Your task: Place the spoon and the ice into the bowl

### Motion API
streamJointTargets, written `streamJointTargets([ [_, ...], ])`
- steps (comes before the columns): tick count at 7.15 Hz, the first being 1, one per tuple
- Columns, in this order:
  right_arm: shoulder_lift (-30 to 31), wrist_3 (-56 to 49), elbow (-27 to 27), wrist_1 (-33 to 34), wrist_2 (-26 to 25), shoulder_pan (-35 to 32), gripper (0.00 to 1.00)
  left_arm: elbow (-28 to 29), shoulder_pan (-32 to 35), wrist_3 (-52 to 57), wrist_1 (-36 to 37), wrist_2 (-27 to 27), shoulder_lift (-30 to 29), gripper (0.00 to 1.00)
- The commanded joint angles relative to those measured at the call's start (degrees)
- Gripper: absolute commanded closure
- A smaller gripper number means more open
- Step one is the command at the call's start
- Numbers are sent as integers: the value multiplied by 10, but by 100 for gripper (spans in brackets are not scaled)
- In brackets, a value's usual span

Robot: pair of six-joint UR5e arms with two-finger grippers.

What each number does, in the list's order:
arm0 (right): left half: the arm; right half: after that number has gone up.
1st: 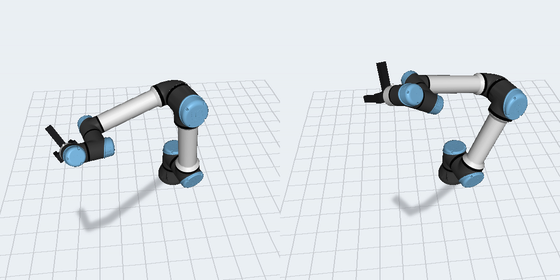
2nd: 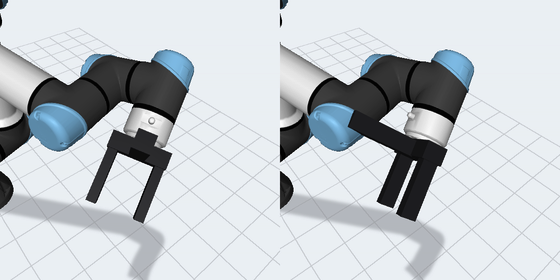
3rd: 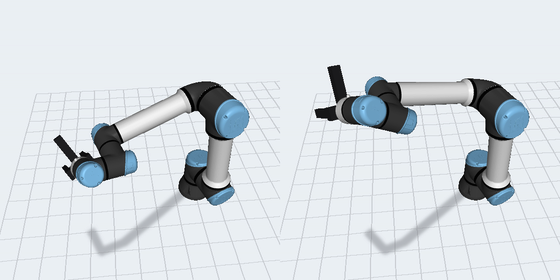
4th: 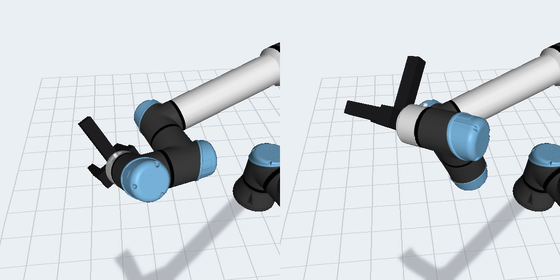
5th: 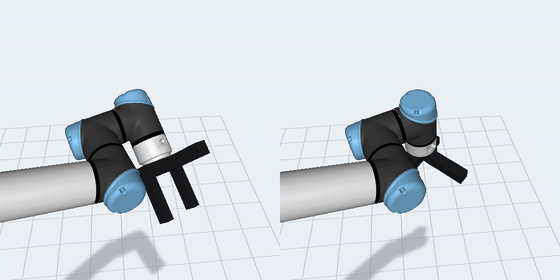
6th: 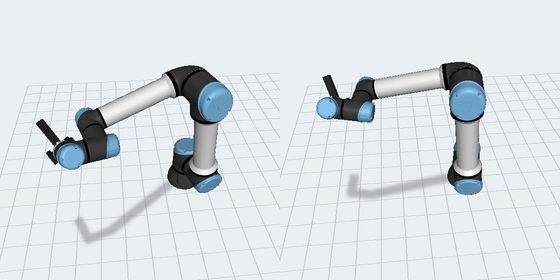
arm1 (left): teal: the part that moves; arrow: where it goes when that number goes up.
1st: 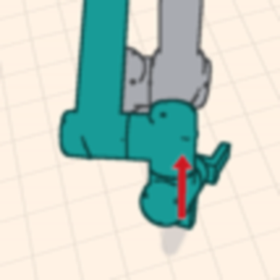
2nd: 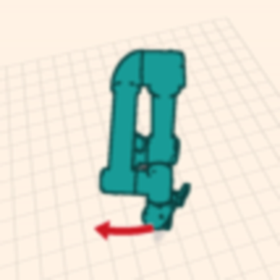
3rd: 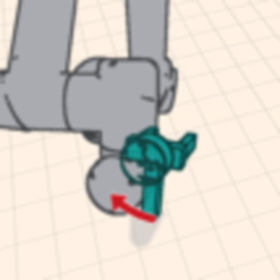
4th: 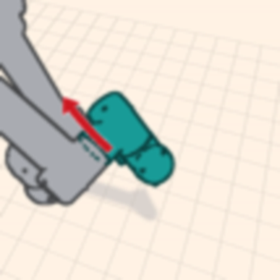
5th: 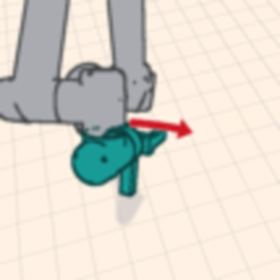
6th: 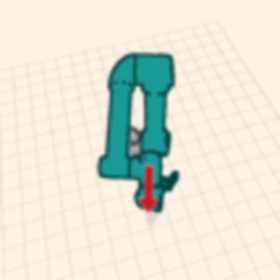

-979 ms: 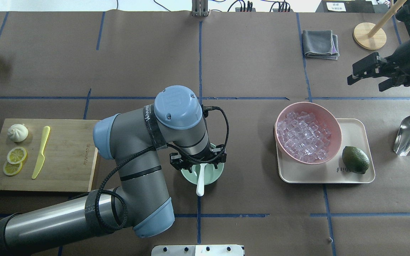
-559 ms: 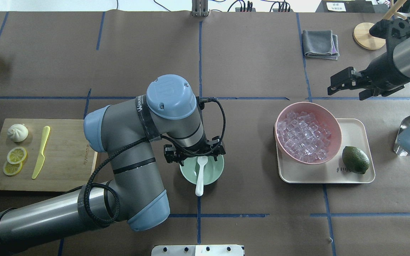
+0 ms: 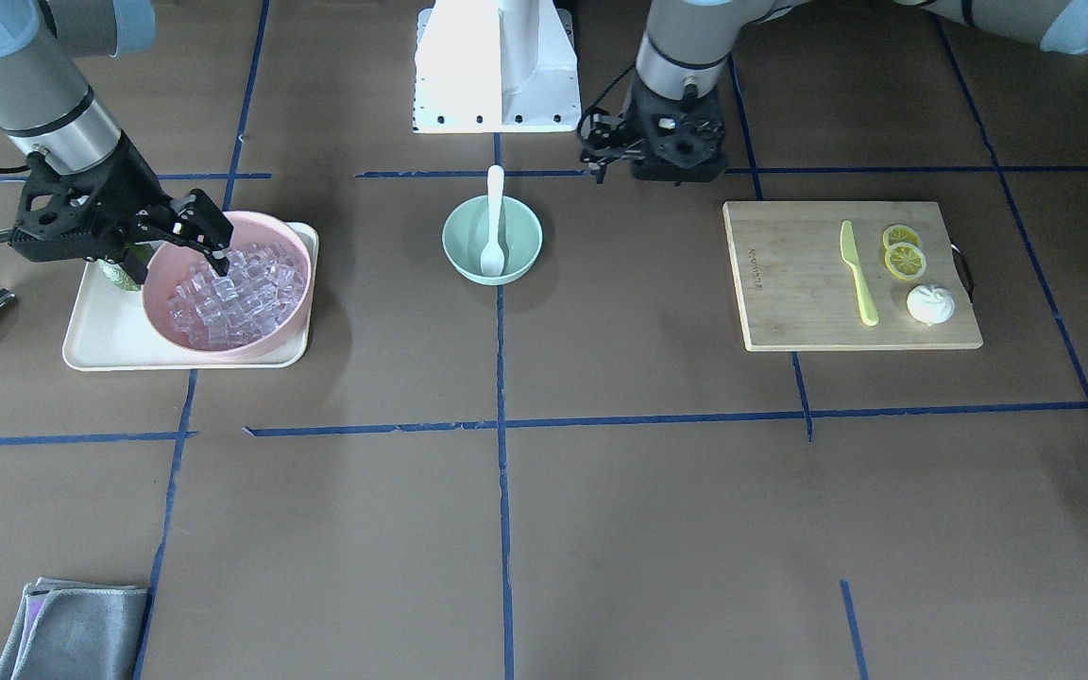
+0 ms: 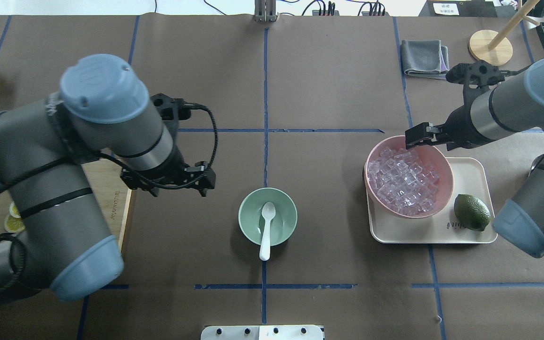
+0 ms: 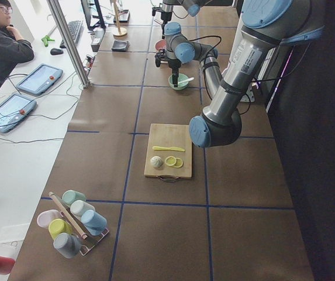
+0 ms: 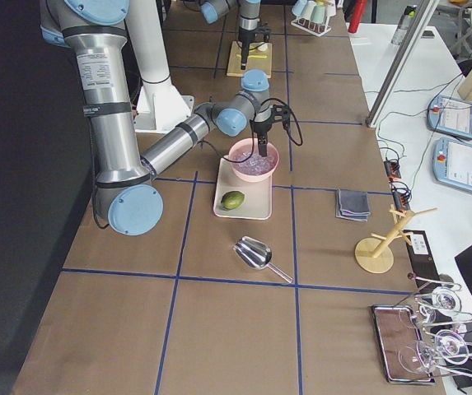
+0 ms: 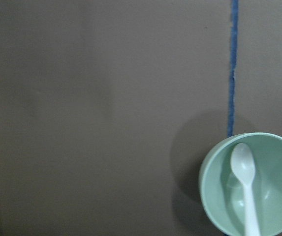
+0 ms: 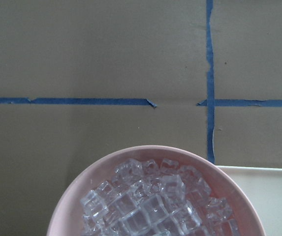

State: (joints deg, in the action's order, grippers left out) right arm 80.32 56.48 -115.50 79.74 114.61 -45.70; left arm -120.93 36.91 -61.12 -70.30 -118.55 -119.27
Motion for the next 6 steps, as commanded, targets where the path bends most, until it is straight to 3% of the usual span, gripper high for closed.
streamJointTargets([
  [1, -6, -59, 21, 0, -13, 23, 0, -79, 47, 96, 87, 1, 42, 0],
  [4, -5, -98, 55, 2, -8, 36, 1, -121, 117, 207, 168, 0, 67, 0],
  [6, -3, -97, 58, 7, -7, 46, 14, -123, 144, 236, 169, -3, 83, 0],
])
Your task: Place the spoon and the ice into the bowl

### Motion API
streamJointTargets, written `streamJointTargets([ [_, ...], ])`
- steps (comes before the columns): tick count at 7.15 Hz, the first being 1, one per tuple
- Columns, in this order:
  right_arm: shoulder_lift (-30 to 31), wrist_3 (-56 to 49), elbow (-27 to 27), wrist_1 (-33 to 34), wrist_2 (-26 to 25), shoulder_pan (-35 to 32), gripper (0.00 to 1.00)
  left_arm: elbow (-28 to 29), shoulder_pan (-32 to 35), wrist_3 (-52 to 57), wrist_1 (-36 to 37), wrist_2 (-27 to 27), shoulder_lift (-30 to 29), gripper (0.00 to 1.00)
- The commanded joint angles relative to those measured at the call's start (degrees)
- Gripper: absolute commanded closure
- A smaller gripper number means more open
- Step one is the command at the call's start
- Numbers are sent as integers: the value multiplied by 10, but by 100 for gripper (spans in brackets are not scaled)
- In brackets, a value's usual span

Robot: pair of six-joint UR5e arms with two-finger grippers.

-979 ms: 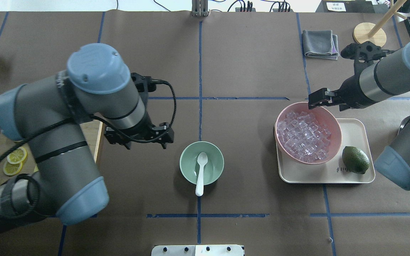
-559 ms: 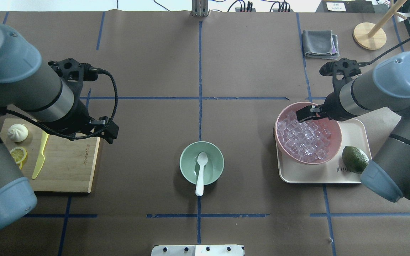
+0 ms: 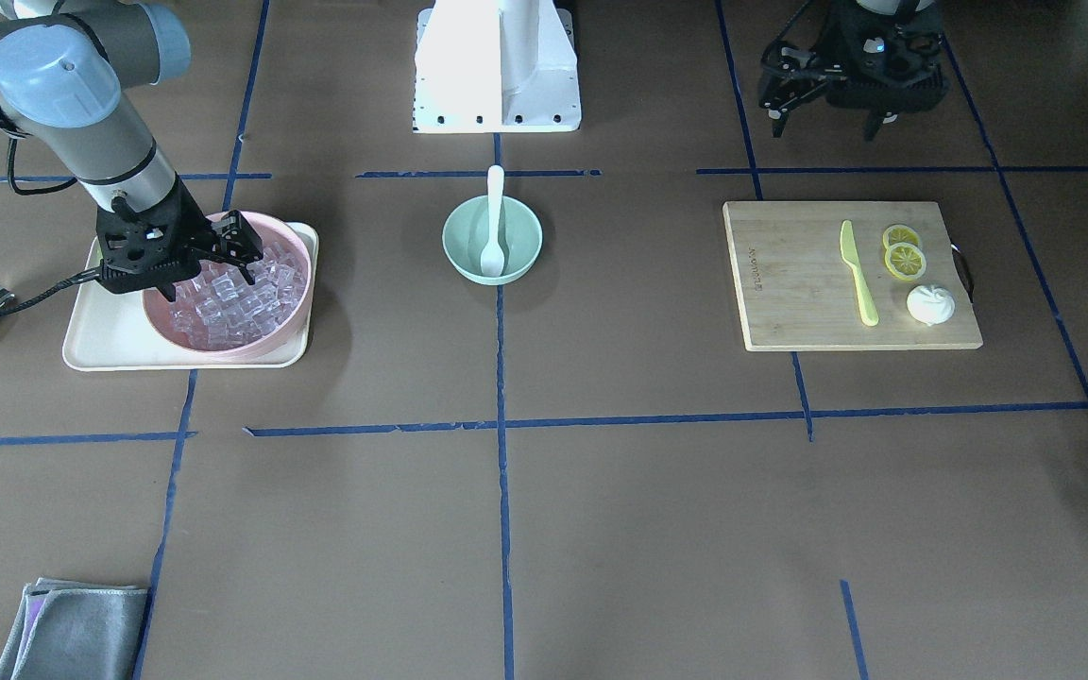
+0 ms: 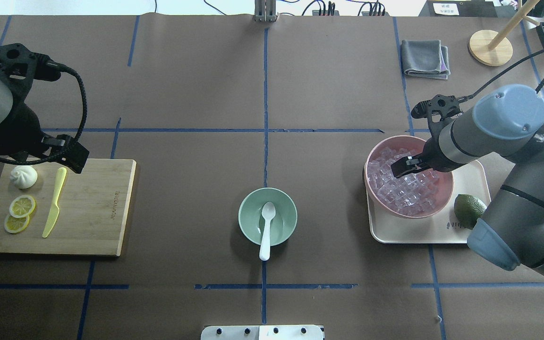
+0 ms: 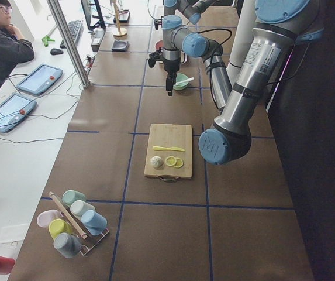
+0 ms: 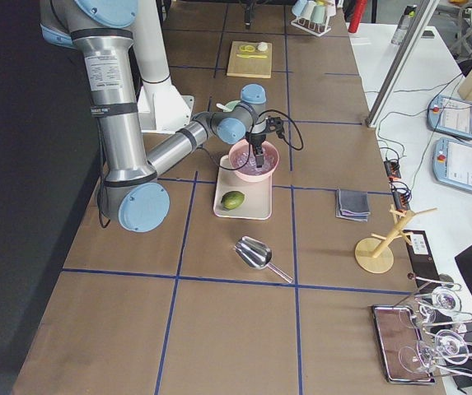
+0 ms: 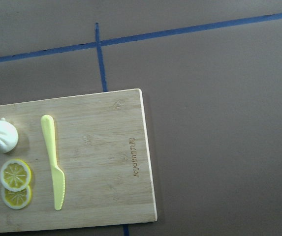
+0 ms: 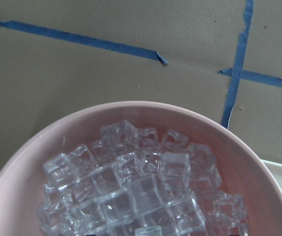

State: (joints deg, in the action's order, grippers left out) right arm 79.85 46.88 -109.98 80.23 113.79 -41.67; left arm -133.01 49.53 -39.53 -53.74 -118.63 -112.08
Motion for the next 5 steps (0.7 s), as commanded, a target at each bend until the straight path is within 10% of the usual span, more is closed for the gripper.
streamJointTargets([
  [1, 3, -1, 4, 3, 1, 14, 17, -6, 36, 43, 3, -12, 24, 0],
  [5, -1, -1, 4, 8, 0, 16, 38, -6, 62, 77, 3, -26, 42, 0],
])
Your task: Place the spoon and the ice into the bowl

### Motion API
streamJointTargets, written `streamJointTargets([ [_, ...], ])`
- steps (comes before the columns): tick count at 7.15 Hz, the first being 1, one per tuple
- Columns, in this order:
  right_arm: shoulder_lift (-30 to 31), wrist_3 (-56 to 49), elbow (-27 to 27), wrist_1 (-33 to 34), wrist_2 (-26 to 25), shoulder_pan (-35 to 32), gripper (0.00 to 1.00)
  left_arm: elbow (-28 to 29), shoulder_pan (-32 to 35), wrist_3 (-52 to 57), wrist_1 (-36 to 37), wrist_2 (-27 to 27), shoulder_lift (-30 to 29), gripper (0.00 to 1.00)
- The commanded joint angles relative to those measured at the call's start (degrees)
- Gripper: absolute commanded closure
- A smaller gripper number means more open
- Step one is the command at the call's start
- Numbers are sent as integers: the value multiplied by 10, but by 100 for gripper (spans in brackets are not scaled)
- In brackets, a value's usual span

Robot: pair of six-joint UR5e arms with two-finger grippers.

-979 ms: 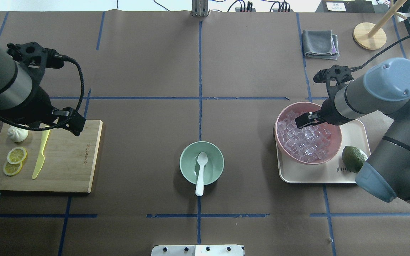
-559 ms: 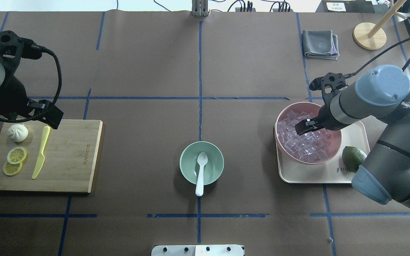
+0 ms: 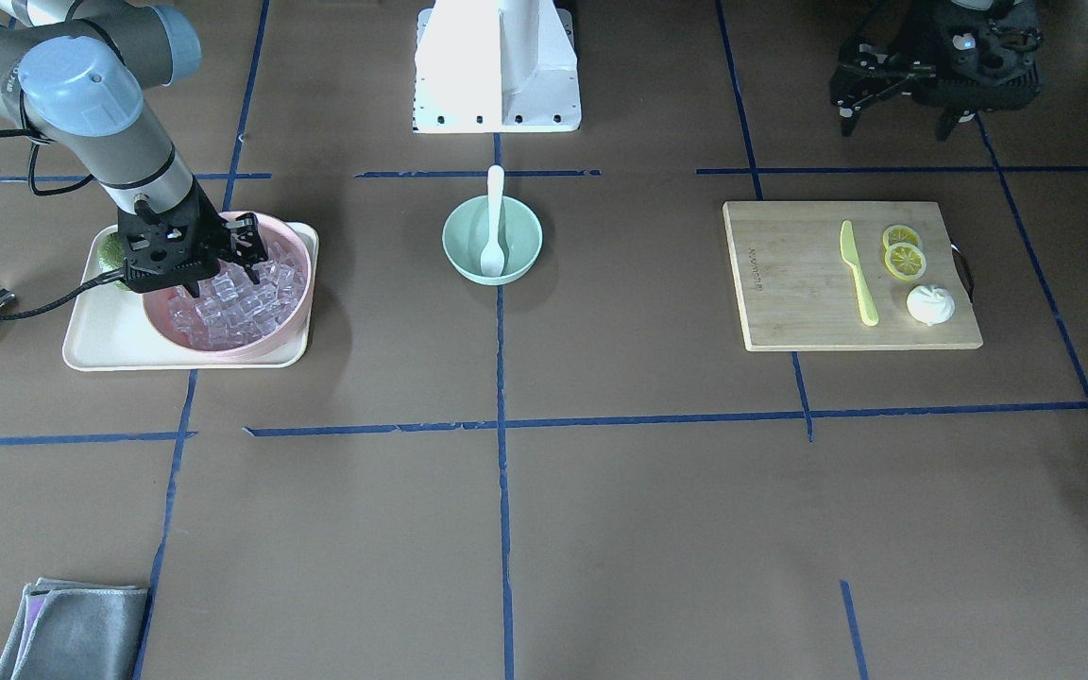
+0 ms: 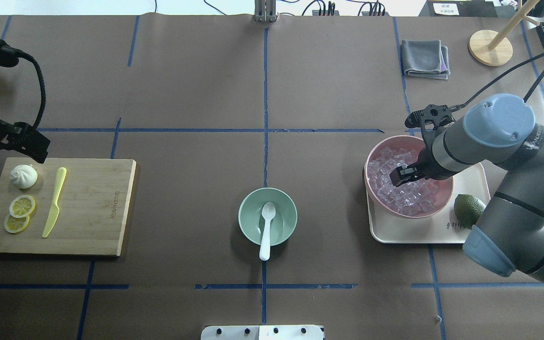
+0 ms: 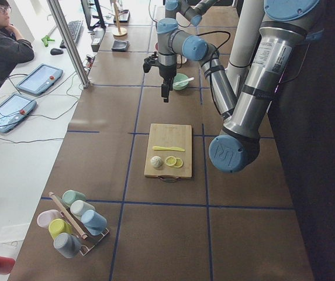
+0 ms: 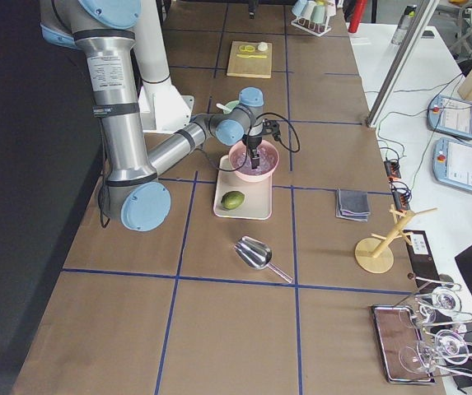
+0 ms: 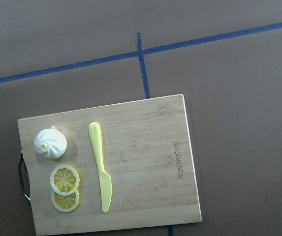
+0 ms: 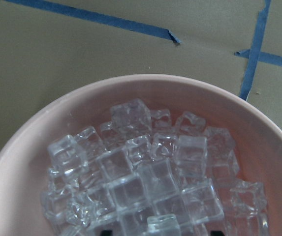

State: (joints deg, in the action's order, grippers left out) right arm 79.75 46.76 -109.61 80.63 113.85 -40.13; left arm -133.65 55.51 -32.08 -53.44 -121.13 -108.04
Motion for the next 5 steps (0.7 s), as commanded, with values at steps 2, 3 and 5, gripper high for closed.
streamJointTargets([
  [2, 1, 0, -3, 8, 0, -4, 75, 1, 2, 3, 0, -2, 2, 0],
  [3, 1, 0, -6, 14, -2, -5, 96, 0, 2, 3, 0, -2, 1, 0],
  [5, 0, 0, -19, 19, 1, -15, 100, -5, 2, 3, 0, -2, 3, 0],
])
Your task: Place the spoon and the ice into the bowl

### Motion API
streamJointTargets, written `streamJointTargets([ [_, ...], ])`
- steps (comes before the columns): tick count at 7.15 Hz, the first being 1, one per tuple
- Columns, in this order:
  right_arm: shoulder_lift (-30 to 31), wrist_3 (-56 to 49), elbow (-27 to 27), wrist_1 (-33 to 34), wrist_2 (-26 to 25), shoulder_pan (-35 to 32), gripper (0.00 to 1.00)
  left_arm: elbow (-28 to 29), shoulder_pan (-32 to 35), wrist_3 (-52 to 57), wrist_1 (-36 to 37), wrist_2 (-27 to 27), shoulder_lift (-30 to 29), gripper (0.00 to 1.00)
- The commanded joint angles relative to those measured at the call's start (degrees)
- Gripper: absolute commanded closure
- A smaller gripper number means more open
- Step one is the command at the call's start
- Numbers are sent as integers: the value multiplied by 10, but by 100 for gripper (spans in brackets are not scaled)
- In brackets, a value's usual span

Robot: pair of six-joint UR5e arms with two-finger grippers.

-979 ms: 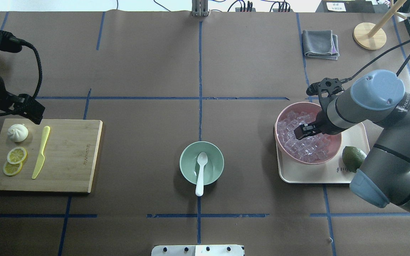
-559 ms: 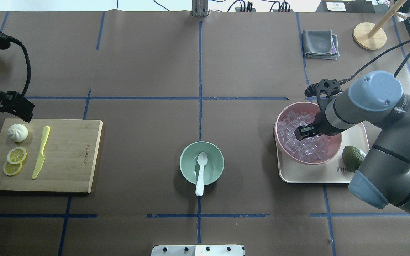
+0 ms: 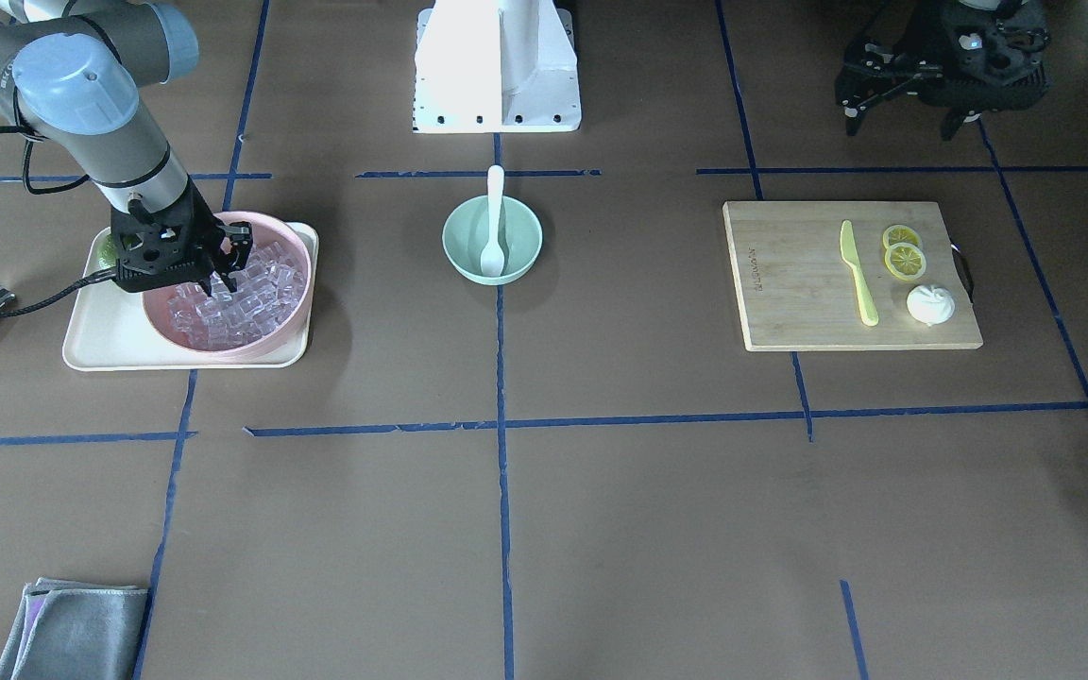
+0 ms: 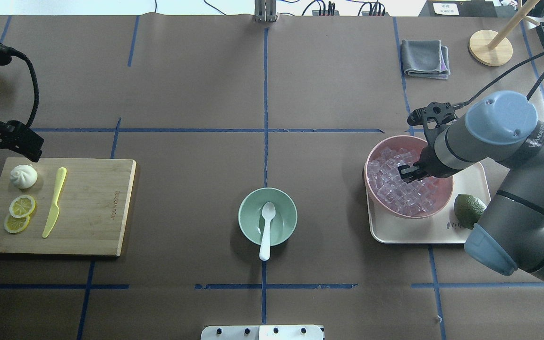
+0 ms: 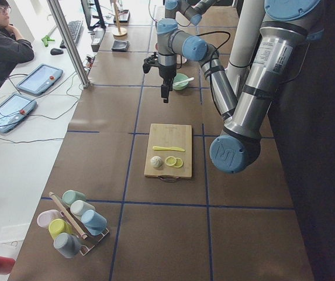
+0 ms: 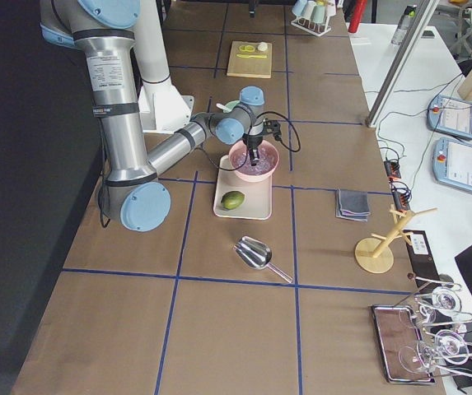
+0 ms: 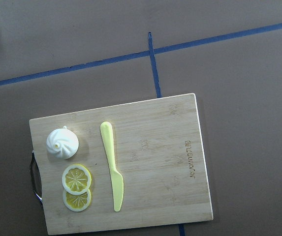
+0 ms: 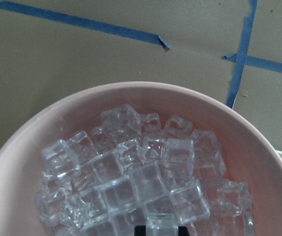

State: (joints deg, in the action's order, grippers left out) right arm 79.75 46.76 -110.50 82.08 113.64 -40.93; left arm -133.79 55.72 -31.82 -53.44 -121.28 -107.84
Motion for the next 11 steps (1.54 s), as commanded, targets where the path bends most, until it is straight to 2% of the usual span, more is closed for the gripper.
streamJointTargets([
  [1, -10, 1, -36, 47, 3, -6, 100, -12, 1, 1, 0, 0, 16, 0],
  [2, -54, 7, -51, 101, 2, -7, 100, -17, 14, 24, 0, 0, 31, 0],
  [3, -93, 17, -51, 134, -1, 1, 100, -16, 32, 107, -1, 0, 54, 0],
  [4, -120, 51, -50, 139, -4, 20, 100, -7, 80, 166, -3, -1, 80, 0],
  [5, -139, 79, -48, 139, -13, 43, 100, 5, 99, 217, -9, -8, 103, 0],
  [6, -166, 103, -41, 138, -45, 71, 100, 40, 133, 233, -24, -13, 111, 0],
  [7, -195, 141, -31, 138, -71, 94, 100, 104, 172, 290, -74, -32, 117, 0],
  [8, -206, 149, -29, 138, -93, 116, 100, 187, 223, 359, -145, -82, 125, 0],
  [9, -218, 150, -24, 139, -117, 138, 100, 257, 268, 478, -221, -100, 153, 0],
  [10, -234, 170, -12, 137, -143, 164, 100, 313, 279, 560, -288, -98, 195, 0],
  [11, -265, 187, 24, 136, -163, 185, 100, 364, 308, 521, -307, -99, 186, 0],
])
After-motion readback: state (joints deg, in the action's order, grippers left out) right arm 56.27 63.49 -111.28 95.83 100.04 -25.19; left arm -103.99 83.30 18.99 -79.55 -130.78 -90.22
